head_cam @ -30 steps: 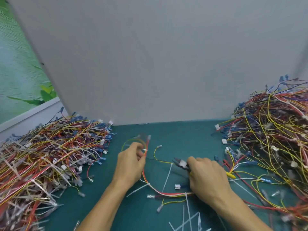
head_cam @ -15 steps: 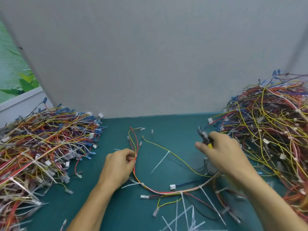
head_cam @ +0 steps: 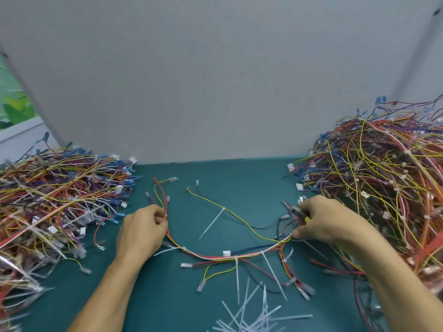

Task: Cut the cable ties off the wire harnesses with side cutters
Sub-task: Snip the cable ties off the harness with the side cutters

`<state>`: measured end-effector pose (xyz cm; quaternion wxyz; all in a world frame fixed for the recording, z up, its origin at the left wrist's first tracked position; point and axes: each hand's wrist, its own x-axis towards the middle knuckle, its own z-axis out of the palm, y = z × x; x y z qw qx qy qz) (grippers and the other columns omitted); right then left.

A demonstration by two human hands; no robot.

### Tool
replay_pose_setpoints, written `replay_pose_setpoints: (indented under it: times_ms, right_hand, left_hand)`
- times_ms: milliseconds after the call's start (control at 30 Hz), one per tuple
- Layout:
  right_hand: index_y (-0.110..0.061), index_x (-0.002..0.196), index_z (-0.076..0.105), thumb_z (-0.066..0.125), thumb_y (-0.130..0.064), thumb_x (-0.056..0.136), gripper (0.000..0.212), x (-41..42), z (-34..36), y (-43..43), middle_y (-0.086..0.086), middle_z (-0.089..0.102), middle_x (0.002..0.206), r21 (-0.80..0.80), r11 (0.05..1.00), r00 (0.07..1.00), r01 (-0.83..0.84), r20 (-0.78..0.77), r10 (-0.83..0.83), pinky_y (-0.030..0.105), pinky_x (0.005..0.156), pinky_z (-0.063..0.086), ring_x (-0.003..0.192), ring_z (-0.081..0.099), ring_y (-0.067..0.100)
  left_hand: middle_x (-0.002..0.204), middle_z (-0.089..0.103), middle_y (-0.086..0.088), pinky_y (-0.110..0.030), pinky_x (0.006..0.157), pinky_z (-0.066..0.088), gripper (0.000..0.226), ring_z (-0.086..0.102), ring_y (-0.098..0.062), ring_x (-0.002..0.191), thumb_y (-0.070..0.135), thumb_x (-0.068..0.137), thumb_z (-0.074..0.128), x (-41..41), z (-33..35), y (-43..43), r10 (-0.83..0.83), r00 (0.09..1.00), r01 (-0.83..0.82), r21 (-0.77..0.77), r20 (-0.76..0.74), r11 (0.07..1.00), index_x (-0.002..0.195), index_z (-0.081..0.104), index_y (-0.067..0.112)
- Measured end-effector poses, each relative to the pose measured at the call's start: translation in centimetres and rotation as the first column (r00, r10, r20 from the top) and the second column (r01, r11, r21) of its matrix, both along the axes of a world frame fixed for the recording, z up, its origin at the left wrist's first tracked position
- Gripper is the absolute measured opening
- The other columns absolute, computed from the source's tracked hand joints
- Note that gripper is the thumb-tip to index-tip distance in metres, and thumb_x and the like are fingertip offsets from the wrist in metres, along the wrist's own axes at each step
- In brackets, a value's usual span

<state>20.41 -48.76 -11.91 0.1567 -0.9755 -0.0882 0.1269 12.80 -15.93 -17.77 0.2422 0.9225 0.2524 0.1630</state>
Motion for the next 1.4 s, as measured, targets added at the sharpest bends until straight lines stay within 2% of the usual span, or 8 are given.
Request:
replay_pose_setpoints:
  times_ms: [300,400,500,667,867,1133,1300,1400]
  right_hand:
    - [-0.012,0.074,0.064,0.073,-0.044,0.078,0.033,0.3,-1.1,0.6,0.005,0.065,0.069,0.109,0.994,0.999,-0.007,-0.036,0.011,0.025,0.054,0.039,0.064,0.057,0.015]
    - [-0.01,0.078,0.069,0.074,-0.038,0.081,0.029,0.8,-0.7,-0.6,0.004,0.07,0.067,0.267,0.963,0.995,0.024,-0.101,0.003,0.029,0.064,0.05,0.062,0.064,0.017]
    - [-0.008,0.075,0.068,0.075,-0.035,0.082,0.028,1.3,-0.5,-1.8,-0.001,0.06,0.051,0.384,0.92,0.995,0.08,-0.087,-0.05,0.023,0.052,0.043,0.045,0.054,0.012]
    - [-0.01,0.083,0.065,0.066,-0.038,0.087,0.028,1.6,-0.5,-2.3,0.011,0.069,0.072,0.588,0.806,0.995,0.067,0.025,-0.101,0.037,0.067,0.055,0.062,0.066,0.021]
    - [-0.018,0.082,0.063,0.064,-0.046,0.087,0.028,1.6,-0.9,-2.3,-0.002,0.063,0.072,0.35,0.935,0.994,-0.06,0.104,0.025,0.032,0.069,0.045,0.07,0.056,0.016]
    - [-0.021,0.095,0.05,0.069,-0.021,0.071,0.031,1.1,-0.2,-2.3,0.002,0.053,0.082,0.11,0.981,0.98,-0.16,-0.104,0.171,0.038,0.069,0.045,0.071,0.051,0.017]
    - [-0.025,0.108,0.047,0.073,-0.028,0.074,0.043,1.4,-0.5,-2.1,-0.002,0.057,0.096,0.05,0.988,0.989,-0.148,0.024,0.146,0.033,0.074,0.046,0.087,0.054,0.018]
    - [-0.028,0.091,0.055,0.075,-0.038,0.074,0.028,1.7,-0.8,-2.2,-0.002,0.061,0.085,0.043,0.989,0.982,-0.144,0.131,0.138,0.032,0.068,0.044,0.082,0.055,0.02]
  left_hand:
    - [0.066,0.061,0.018,-0.034,0.08,0.052,0.013,0.066,-0.02,0.086,0.018,0.081,0.07,0.4,-0.3,1.0,-0.018,0.999,0.017,0.039,0.027,0.999,0.088,0.071,0.028]
    - [0.067,0.06,0.016,-0.034,0.08,0.051,0.012,0.065,-0.021,0.086,0.018,0.082,0.069,0.4,-0.3,1.0,-0.025,0.999,0.024,0.057,0.023,0.998,0.088,0.072,0.028]
    - [0.069,0.062,0.014,-0.034,0.08,0.051,0.012,0.065,-0.022,0.086,0.018,0.082,0.067,0.4,-0.2,0.9,-0.016,1.0,0.015,0.054,0.018,0.998,0.088,0.071,0.028]
    - [0.076,0.066,0.011,-0.033,0.079,0.05,0.012,0.065,-0.022,0.088,0.017,0.083,0.067,0.4,0.0,0.7,-0.024,1.0,0.024,0.076,0.002,0.997,0.091,0.071,0.025]
    - [0.082,0.057,0.006,-0.033,0.078,0.048,0.015,0.063,-0.021,0.087,0.021,0.08,0.073,0.1,0.8,0.0,-0.04,0.999,0.038,0.15,0.01,0.988,0.096,0.072,0.021]
    - [0.086,0.066,0.002,-0.028,0.082,0.046,0.015,0.059,-0.013,0.075,0.013,0.079,0.075,0.1,2.5,-2.2,-0.196,0.969,0.176,0.137,0.148,0.975,0.094,0.073,0.015]
    - [0.083,0.065,0.008,-0.005,0.07,0.036,0.012,0.057,0.001,0.075,0.017,0.08,0.075,-0.5,4.6,-4.0,-0.333,0.93,0.317,0.121,0.155,0.941,0.092,0.073,0.019]
    - [0.082,0.064,0.012,-0.003,0.07,0.036,0.012,0.059,0.0,0.077,0.02,0.081,0.074,-1.0,5.8,-5.7,-0.425,0.894,0.403,0.159,0.14,0.901,0.093,0.072,0.022]
